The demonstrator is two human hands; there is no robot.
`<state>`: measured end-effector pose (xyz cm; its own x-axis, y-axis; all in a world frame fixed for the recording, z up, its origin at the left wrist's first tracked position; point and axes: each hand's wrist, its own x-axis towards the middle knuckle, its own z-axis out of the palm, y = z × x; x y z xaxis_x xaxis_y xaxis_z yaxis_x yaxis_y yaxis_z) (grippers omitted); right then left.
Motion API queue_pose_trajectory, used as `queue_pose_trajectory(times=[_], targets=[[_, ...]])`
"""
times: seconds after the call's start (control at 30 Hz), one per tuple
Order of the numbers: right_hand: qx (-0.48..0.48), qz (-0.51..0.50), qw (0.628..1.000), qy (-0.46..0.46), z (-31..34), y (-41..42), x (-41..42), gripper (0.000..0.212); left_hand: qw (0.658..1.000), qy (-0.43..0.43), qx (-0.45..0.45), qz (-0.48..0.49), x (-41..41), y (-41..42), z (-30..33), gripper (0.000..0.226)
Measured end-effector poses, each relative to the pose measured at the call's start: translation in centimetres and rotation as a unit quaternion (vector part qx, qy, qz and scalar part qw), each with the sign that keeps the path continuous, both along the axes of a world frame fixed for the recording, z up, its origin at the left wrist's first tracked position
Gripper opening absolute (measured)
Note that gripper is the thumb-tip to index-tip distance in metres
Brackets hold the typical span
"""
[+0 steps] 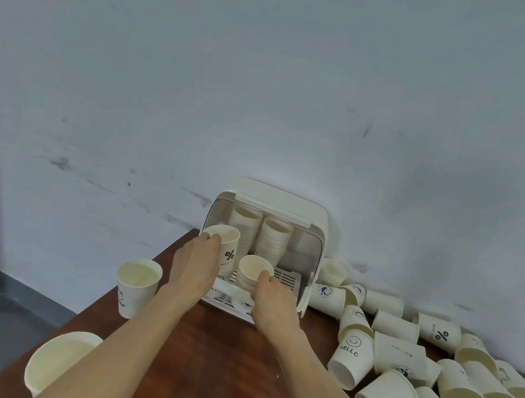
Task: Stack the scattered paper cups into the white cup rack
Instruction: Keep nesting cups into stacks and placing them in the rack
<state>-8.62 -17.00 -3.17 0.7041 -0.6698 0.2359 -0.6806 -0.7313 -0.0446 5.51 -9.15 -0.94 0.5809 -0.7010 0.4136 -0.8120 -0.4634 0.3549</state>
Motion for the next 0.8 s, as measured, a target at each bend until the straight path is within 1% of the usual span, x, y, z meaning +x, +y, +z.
queue_pose_trajectory(times=[0.2,0.4,0.57,0.8], targets=[[0.019,-0.004,1.0,0.006,0.2,-0.6,0.2,0.029,0.996,-0.044,0.08,-0.011,0.3,-0.2,-1.1,0.028],[0.016,-0.003,1.0,0.007,0.1,-0.9,0.4,0.029,0.99,-0.071,0.121,-0.015,0.2,-0.3,-1.7,0.032],[0.02,-0.01,1.0,0.006,0.1,-1.0,0.4,0.031,0.988,-0.078,0.135,-0.023,0.1,-0.6,-2.1,0.032],[0.032,-0.018,0.999,-0.005,-0.3,-1.0,0.4,0.035,0.992,-0.048,0.118,-0.02,-0.7,-0.3,-2.1,0.033]])
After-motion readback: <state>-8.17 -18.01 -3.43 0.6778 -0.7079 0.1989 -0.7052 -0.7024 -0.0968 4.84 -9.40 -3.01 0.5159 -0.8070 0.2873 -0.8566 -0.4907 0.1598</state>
